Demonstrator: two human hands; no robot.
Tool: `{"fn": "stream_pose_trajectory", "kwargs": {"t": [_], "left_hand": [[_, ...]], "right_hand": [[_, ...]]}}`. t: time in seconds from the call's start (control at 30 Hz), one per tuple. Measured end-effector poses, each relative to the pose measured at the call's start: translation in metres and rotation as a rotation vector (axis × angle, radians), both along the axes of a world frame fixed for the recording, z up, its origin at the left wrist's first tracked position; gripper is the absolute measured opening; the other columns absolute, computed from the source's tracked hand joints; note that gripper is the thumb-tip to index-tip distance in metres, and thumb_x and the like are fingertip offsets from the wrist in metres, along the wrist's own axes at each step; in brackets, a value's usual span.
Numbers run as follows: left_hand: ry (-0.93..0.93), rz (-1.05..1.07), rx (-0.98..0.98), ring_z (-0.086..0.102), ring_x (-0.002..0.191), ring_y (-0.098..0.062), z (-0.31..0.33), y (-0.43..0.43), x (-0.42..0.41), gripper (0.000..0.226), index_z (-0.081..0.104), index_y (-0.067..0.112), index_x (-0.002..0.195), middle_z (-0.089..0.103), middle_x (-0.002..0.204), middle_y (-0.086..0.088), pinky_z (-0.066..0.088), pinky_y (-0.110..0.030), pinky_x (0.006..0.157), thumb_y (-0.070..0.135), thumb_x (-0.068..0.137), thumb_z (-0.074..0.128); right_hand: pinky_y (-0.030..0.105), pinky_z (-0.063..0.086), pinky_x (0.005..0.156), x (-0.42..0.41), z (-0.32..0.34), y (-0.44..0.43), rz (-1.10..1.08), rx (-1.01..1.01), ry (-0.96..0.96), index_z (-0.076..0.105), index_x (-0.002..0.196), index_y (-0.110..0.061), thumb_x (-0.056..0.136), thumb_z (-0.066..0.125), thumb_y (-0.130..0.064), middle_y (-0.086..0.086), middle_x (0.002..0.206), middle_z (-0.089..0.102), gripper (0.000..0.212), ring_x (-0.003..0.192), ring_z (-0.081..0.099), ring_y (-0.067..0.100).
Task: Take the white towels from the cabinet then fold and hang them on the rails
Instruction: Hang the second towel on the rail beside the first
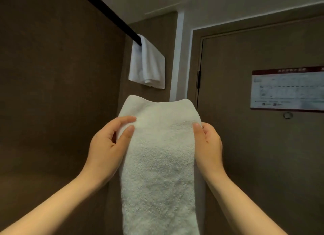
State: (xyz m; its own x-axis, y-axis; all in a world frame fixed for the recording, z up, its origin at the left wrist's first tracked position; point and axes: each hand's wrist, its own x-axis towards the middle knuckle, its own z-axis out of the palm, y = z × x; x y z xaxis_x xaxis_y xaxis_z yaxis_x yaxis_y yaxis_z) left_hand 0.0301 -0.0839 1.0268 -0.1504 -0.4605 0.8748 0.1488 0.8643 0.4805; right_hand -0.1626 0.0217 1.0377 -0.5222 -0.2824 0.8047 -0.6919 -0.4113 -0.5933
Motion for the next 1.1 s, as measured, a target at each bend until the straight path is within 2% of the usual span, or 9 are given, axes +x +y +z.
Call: {"fn": "stream_pose_trajectory", "kwargs": {"t": [0.07, 0.13, 0.23, 0.37, 0.53, 0.7, 0.8, 0.9, 1.1], "left_hand": [[-0.004, 0.026, -0.014, 0.053, 0.105, 0.016, 0.011, -0.023, -0.003, 0.027, 0.064, 0.027, 0.119, 0.062, 0.110, 0.027, 0.037, 0.003, 0.076, 0.027, 0.093, 0.057], [-0.019, 0.055, -0.019, 0.051, 0.107, 0.016, 0.019, -0.043, -0.006, 0.030, 0.062, 0.031, 0.121, 0.060, 0.112, 0.030, 0.039, 0.000, 0.078, 0.033, 0.091, 0.058], [-0.030, 0.105, -0.015, 0.049, 0.112, 0.015, 0.028, -0.067, -0.010, 0.038, 0.060, 0.035, 0.123, 0.058, 0.116, 0.030, 0.041, -0.011, 0.085, 0.041, 0.086, 0.061], [-0.055, 0.185, -0.009, 0.050, 0.112, 0.010, 0.038, -0.086, -0.014, 0.047, 0.057, 0.037, 0.126, 0.055, 0.118, 0.031, 0.045, -0.021, 0.090, 0.047, 0.080, 0.062], [-0.086, 0.377, -0.004, 0.053, 0.105, 0.006, 0.039, -0.099, -0.014, 0.055, 0.052, 0.043, 0.125, 0.055, 0.114, 0.029, 0.046, -0.019, 0.077, 0.053, 0.072, 0.066], [-0.092, 0.652, -0.022, 0.053, 0.101, 0.007, 0.043, -0.106, -0.010, 0.061, 0.053, 0.041, 0.125, 0.056, 0.114, 0.027, 0.042, -0.015, 0.075, 0.058, 0.068, 0.068], [-0.088, 0.805, -0.060, 0.053, 0.102, 0.008, 0.052, -0.103, -0.014, 0.062, 0.054, 0.041, 0.124, 0.057, 0.114, 0.027, 0.042, -0.015, 0.079, 0.061, 0.066, 0.067], [-0.098, 0.930, -0.097, 0.052, 0.101, 0.010, 0.061, -0.095, -0.018, 0.062, 0.055, 0.039, 0.123, 0.058, 0.114, 0.025, 0.039, -0.009, 0.079, 0.060, 0.066, 0.067], [-0.175, 1.099, -0.190, 0.043, 0.115, 0.018, 0.088, -0.076, -0.022, 0.064, 0.054, 0.033, 0.126, 0.053, 0.124, 0.026, 0.032, 0.003, 0.087, 0.055, 0.069, 0.072]], "right_hand": [[0.012, 0.043, 0.061, -0.007, 0.013, -0.025, 0.049, -0.025, -0.004, 0.054, 0.099, -0.023, 0.101, 0.047, -0.030, 0.001, 0.083, 0.060, 0.010, 0.074, 0.057, 0.003], [0.021, 0.043, 0.059, -0.012, 0.021, -0.048, 0.085, -0.063, 0.031, 0.044, 0.114, -0.033, 0.101, 0.048, -0.029, 0.003, 0.075, 0.058, 0.014, 0.067, 0.055, 0.010], [0.019, 0.030, 0.047, -0.018, 0.032, -0.075, 0.081, -0.105, 0.219, 0.044, 0.105, -0.035, 0.103, 0.044, -0.019, -0.005, 0.058, 0.042, 0.015, 0.048, 0.037, 0.006], [0.016, 0.035, 0.056, -0.035, 0.042, -0.111, 0.177, -0.108, 0.314, 0.059, 0.097, -0.018, 0.102, 0.042, -0.009, -0.003, 0.073, 0.051, 0.019, 0.060, 0.045, 0.014], [0.012, 0.037, 0.056, -0.056, 0.055, -0.162, 0.426, -0.116, 0.353, 0.063, 0.102, -0.023, 0.100, 0.050, -0.025, -0.019, 0.071, 0.058, 0.014, 0.062, 0.052, 0.001], [0.043, 0.051, 0.068, -0.062, 0.066, -0.214, 0.607, -0.089, 0.385, 0.062, 0.099, -0.036, 0.097, 0.054, -0.036, -0.009, 0.090, 0.064, 0.008, 0.077, 0.060, 0.021], [0.033, 0.047, 0.063, -0.063, 0.075, -0.237, 0.718, -0.162, 0.388, 0.063, 0.097, -0.033, 0.096, 0.056, -0.027, -0.010, 0.089, 0.064, 0.009, 0.073, 0.058, 0.020], [0.036, 0.048, 0.060, -0.064, 0.087, -0.255, 0.795, -0.192, 0.392, 0.064, 0.097, -0.034, 0.095, 0.058, -0.036, -0.010, 0.086, 0.065, 0.006, 0.070, 0.060, 0.018], [0.007, 0.044, 0.067, -0.060, 0.109, -0.264, 1.000, -0.219, 0.440, 0.062, 0.095, -0.032, 0.093, 0.061, -0.018, -0.024, 0.097, 0.065, 0.014, 0.081, 0.062, -0.006]]}}
